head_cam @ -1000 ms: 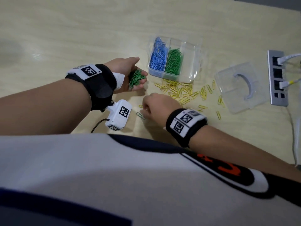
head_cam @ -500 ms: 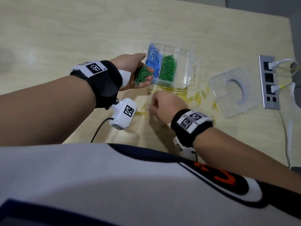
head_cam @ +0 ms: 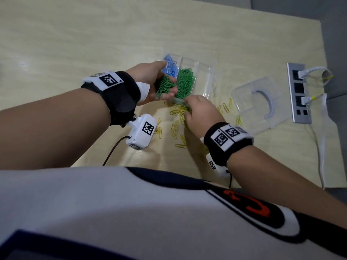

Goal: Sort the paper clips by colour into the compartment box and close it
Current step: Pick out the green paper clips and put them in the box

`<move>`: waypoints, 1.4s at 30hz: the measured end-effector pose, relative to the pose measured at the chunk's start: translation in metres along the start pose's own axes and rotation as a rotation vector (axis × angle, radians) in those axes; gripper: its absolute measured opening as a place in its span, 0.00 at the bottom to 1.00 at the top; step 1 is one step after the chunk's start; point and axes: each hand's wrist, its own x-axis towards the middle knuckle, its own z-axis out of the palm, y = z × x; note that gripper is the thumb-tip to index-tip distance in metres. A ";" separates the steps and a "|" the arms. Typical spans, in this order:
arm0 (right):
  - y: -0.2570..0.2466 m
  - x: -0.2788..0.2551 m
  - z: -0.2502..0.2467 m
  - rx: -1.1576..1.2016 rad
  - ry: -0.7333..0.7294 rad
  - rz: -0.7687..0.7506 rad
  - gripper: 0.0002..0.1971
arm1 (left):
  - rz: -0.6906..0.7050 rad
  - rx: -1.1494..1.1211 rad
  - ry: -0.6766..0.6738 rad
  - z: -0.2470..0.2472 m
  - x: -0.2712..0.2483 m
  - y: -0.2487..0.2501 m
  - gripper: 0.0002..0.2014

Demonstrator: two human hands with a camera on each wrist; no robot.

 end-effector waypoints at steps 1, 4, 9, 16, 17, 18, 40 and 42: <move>-0.001 -0.004 0.003 0.012 0.008 -0.007 0.18 | 0.005 -0.009 0.002 0.000 0.001 -0.001 0.25; -0.002 -0.011 0.006 0.032 -0.010 -0.017 0.18 | 0.022 -0.029 0.005 0.002 0.005 -0.003 0.28; -0.003 -0.015 0.003 0.024 -0.042 -0.023 0.20 | 0.048 -0.054 -0.111 0.009 0.000 -0.003 0.33; 0.005 -0.022 -0.003 0.114 0.051 -0.026 0.20 | 0.146 0.141 -0.051 0.006 -0.008 -0.013 0.16; 0.008 -0.023 -0.007 0.142 0.116 -0.004 0.19 | 0.198 0.241 -0.026 0.005 -0.010 -0.013 0.12; 0.014 -0.025 -0.011 0.165 0.178 0.034 0.17 | 0.270 0.417 -0.003 0.003 -0.012 -0.014 0.10; 0.010 -0.004 0.003 -0.284 -0.128 -0.024 0.12 | 0.689 1.492 0.294 -0.006 0.001 -0.034 0.07; 0.010 -0.002 0.002 -0.278 -0.128 -0.026 0.11 | 0.669 1.494 0.290 -0.007 0.003 -0.034 0.07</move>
